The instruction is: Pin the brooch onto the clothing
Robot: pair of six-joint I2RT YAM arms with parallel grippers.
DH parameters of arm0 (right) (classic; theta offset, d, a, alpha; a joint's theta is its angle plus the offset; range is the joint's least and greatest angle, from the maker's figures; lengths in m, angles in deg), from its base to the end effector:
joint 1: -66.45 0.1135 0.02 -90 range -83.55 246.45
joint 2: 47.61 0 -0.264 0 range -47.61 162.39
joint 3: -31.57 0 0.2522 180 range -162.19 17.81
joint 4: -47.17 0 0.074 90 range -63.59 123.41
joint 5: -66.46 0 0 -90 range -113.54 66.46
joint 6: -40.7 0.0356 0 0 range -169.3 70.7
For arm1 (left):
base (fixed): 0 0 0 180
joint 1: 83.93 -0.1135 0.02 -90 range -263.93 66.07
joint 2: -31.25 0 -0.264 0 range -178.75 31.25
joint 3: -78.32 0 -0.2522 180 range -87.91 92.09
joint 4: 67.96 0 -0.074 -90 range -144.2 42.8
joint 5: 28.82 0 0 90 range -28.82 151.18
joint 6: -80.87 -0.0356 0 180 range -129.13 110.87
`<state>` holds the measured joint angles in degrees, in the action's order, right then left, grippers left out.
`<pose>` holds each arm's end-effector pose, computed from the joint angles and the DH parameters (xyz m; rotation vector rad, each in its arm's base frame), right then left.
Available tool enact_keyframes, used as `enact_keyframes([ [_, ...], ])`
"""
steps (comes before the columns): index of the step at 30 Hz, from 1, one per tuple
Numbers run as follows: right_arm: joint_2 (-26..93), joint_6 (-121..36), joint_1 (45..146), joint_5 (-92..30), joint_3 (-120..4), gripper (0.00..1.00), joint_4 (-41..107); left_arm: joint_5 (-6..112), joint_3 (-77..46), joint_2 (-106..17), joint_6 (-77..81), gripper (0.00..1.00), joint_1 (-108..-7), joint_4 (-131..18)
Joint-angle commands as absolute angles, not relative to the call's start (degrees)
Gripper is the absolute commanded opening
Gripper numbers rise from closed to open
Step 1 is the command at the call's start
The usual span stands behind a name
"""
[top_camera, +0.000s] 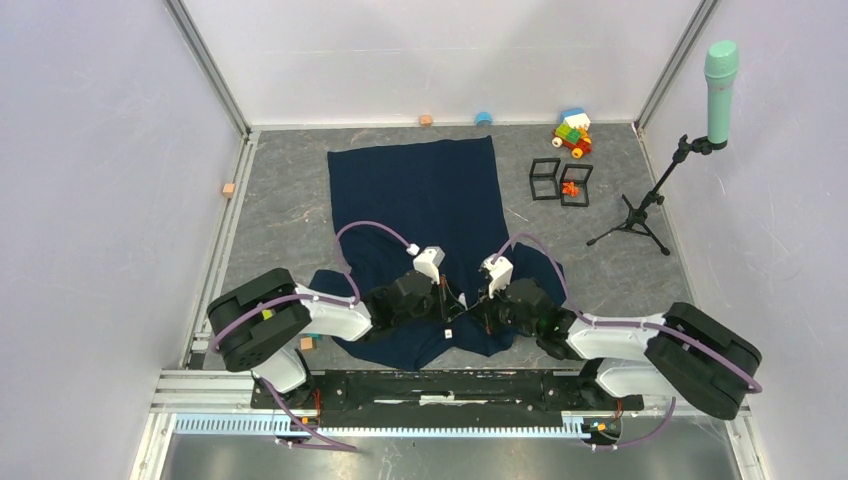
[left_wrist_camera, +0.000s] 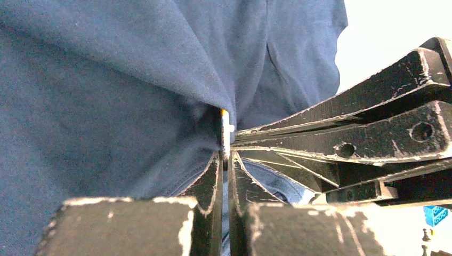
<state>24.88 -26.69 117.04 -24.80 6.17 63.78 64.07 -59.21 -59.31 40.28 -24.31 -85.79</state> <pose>0.1306 0.1602 0.1250 -0.5461 2.1347 0.7706 0.1460 -0.2455 0.1346 0.1710 2.2872 -1.0389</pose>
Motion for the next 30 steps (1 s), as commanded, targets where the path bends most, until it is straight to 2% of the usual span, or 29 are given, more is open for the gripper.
enact_keyframes([
  [1,17.7,-28.7,117.5,-27.6,7.9,0.16,62.3,59.0,-59.8,-55.5,35.2,0.02,-24.9,-93.1],
  [4,10.4,-31.0,117.4,-26.7,9.8,0.40,61.4,55.7,-61.3,-54.3,33.1,0.02,-25.9,-93.8],
  [6,7.2,-32.4,117.4,-26.1,10.4,0.50,60.1,53.2,-62.4,-54.1,31.9,0.02,-26.8,-94.8],
  [9,4.6,-34.8,117.2,-27.2,11.0,0.60,59.3,48.1,-63.1,-55.3,30.6,0.02,-28.5,-95.9],
  [15,1.5,-39.8,111.4,-41.4,11.9,0.74,62.3,36.9,-67.0,-59.9,30.7,0.02,-33.1,-106.7],
  [20,1.3,-42.5,105.3,-53.6,11.4,0.78,64.5,27.4,-67.9,-65.3,31.0,0.02,-35.7,-116.0],
  [25,3.3,-42.3,100.0,-62.0,11.1,0.79,65.6,23.4,-68.2,-68.7,31.1,0.02,-36.7,-122.0],
  [30,7.7,-41.9,99.4,-66.3,10.0,0.78,67.9,21.7,-68.8,-69.5,29.6,0.02,-36.8,-124.2],
])
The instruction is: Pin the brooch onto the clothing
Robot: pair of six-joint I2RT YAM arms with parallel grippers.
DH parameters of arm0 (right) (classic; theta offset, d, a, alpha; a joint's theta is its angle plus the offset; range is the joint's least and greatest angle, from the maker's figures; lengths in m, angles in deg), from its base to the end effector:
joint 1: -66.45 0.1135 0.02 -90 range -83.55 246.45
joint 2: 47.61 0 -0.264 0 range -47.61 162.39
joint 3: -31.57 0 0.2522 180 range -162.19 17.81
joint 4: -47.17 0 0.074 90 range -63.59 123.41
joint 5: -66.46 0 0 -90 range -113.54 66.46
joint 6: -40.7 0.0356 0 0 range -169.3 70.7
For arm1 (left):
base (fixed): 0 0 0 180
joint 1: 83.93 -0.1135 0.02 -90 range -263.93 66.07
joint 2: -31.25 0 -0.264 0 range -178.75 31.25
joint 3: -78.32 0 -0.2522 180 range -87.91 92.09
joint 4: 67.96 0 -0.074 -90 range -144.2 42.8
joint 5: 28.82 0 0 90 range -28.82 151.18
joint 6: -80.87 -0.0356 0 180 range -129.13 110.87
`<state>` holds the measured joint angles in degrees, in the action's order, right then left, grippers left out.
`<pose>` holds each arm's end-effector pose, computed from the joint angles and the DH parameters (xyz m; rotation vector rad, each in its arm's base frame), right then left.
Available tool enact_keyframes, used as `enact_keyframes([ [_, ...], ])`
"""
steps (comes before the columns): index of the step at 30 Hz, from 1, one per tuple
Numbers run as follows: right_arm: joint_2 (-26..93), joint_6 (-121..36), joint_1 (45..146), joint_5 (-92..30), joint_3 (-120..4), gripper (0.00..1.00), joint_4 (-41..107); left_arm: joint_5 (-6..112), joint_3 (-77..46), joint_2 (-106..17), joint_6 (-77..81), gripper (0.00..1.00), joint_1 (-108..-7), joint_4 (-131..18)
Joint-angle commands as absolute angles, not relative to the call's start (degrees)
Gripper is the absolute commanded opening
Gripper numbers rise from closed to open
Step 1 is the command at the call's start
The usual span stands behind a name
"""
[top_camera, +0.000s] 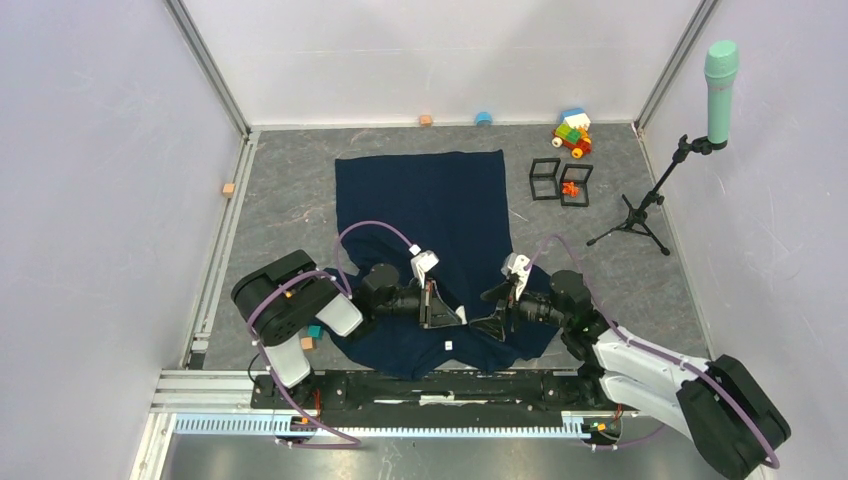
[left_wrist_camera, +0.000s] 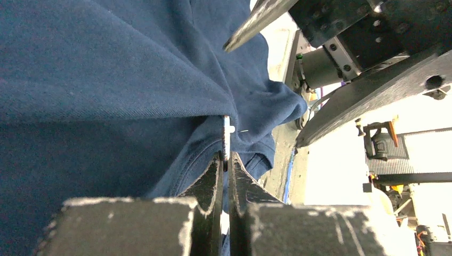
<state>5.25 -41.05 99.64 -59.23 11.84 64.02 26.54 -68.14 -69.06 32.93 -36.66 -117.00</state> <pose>0.1314 0.1108 0.1573 -0.8514 1.7427 1.0678 0.1650 -0.2085 0.1100 0.5785 2.0955 -1.5581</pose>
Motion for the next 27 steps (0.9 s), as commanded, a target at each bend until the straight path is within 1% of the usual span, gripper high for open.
enact_keyframes([
  [1,8.7,-42.1,99.4,-67.0,9.5,0.77,67.8,21.4,-68.8,-69.4,29.1,0.02,-36.9,-124.3],
  [4,10.6,-42.8,99.4,-67.8,8.6,0.74,67.9,20.6,-69.3,-68.3,27.8,0.02,-36.9,-124.5],
  [9,13.2,-43.2,99.4,-69.0,7.4,0.63,67.9,19.3,-69.5,-66.7,26.1,0.02,-37.1,-123.6],
  [12,14.3,-43.4,99.4,-69.5,7.0,0.58,68.2,18.6,-69.8,-66.2,26.0,0.02,-37.1,-123.7],
  [27,19.4,-42.0,99.5,-70.6,5.8,0.48,70.5,16.0,-69.8,-65.0,25.8,0.02,-37.1,-124.0],
])
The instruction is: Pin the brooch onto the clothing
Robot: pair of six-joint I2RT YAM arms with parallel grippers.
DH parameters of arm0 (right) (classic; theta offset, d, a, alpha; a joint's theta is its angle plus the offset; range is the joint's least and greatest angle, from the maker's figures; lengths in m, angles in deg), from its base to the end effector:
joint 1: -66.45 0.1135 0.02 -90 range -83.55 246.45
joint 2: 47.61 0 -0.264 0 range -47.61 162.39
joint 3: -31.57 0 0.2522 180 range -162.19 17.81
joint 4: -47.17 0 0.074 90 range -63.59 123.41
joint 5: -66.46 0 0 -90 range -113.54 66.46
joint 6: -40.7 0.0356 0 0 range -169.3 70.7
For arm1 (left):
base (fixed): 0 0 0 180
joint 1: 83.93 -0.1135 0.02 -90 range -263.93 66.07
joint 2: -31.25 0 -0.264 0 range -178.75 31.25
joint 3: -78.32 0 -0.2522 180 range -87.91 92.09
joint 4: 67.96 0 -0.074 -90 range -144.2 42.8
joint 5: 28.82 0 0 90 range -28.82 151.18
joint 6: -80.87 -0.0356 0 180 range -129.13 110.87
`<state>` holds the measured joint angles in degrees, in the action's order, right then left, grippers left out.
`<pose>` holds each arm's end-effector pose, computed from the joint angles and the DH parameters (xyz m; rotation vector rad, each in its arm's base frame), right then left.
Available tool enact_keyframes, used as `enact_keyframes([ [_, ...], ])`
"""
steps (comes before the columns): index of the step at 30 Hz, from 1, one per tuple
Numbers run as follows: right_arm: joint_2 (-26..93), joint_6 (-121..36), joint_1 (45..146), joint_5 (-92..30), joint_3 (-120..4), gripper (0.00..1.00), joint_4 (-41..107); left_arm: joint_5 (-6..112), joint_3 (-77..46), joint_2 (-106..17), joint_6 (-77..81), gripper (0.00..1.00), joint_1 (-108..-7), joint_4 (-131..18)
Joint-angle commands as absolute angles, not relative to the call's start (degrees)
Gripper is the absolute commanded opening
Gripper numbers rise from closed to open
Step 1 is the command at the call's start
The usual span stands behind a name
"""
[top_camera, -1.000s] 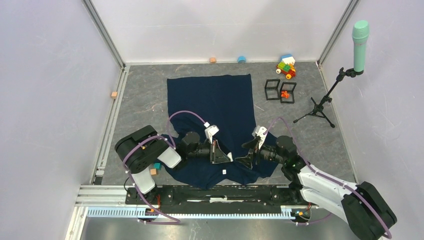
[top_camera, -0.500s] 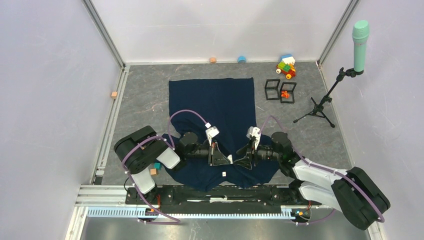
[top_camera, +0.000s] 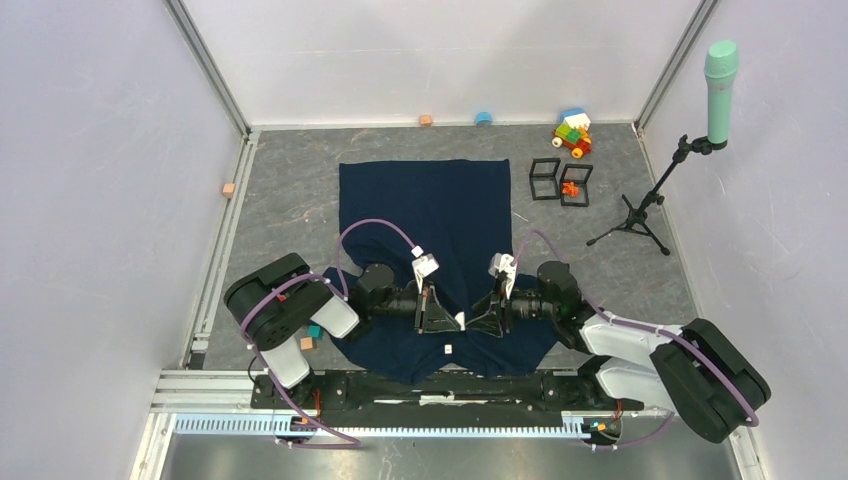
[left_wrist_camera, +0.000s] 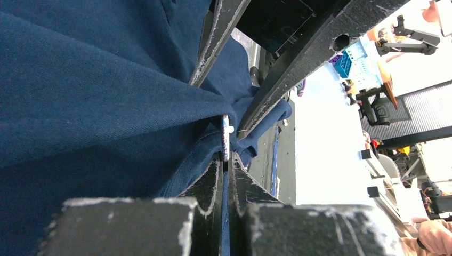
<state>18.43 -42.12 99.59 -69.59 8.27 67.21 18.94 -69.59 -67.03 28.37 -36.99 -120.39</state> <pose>0.1443 0.1248 0.1455 -0.9850 1.7934 1.2372 0.1582 -0.2043 0.1201 0.7736 1.9557 -1.6370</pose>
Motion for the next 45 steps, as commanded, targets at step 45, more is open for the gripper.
enact_keyframes([
  [45,27.9,-35.3,99.4,-53.6,2.6,0.08,68.1,19.0,-70.1,-64.5,25.3,0.02,-36.8,-122.6],
])
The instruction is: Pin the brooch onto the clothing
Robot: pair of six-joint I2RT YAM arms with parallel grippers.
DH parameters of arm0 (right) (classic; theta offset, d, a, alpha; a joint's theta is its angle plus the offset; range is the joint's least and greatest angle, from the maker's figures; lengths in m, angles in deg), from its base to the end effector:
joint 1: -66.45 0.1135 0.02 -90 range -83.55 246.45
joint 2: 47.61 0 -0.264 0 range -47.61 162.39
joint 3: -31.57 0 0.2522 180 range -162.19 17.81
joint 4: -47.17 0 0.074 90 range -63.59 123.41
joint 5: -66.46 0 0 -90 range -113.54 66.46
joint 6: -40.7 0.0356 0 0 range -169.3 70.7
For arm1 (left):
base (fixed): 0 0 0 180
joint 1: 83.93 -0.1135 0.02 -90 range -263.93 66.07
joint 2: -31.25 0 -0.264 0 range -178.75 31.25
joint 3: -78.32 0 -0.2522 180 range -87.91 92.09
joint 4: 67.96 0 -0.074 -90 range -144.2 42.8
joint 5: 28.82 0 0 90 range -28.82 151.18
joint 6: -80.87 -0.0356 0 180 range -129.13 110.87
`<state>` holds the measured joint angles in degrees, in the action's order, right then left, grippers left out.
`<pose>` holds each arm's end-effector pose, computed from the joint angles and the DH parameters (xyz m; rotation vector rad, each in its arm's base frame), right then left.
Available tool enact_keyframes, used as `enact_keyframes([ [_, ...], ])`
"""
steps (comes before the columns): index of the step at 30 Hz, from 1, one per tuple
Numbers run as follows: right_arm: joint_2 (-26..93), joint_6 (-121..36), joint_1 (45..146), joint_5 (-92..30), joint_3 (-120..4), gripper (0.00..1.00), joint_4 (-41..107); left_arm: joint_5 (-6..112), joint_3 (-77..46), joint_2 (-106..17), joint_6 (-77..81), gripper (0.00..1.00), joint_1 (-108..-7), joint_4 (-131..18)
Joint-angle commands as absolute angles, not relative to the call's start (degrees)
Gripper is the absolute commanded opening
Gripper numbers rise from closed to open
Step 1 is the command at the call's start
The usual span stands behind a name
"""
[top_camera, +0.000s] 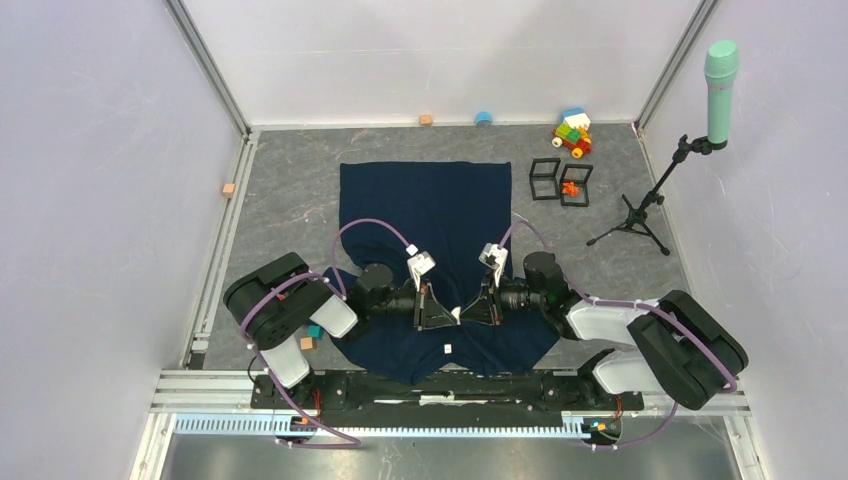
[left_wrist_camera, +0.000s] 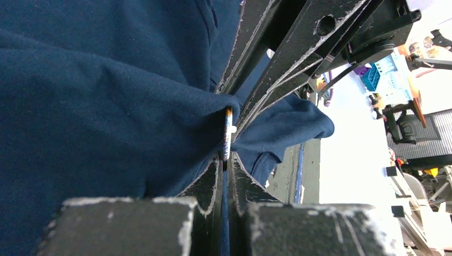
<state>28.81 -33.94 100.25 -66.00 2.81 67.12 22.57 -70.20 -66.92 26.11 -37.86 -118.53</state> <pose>0.1667 0.1405 0.1371 -0.8261 2.0012 1.2744 0.1610 -0.1992 0.1149 0.7293 1.9852 -1.5454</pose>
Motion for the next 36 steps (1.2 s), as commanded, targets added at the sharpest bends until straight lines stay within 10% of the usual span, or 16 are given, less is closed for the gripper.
enact_keyframes([
  [1,27.5,-35.3,99.4,-53.4,2.7,0.08,68.1,19.4,-70.2,-64.5,25.3,0.02,-36.9,-122.2],
  [14,25.4,-36.1,99.4,-55.3,3.5,0.22,67.5,23.4,-69.1,-64.6,24.6,0.03,-37.3,-116.5],
  [27,11.5,-38.2,99.4,-47.3,1.9,0.71,53.8,31.1,-72.1,-54.6,23.8,0.96,-38.2,-108.9],
  [36,3.2,-38.8,99.2,-21.8,-8.0,0.78,28.9,48.6,-62.8,-29.9,23.4,1.00,-38.4,-63.2],
])
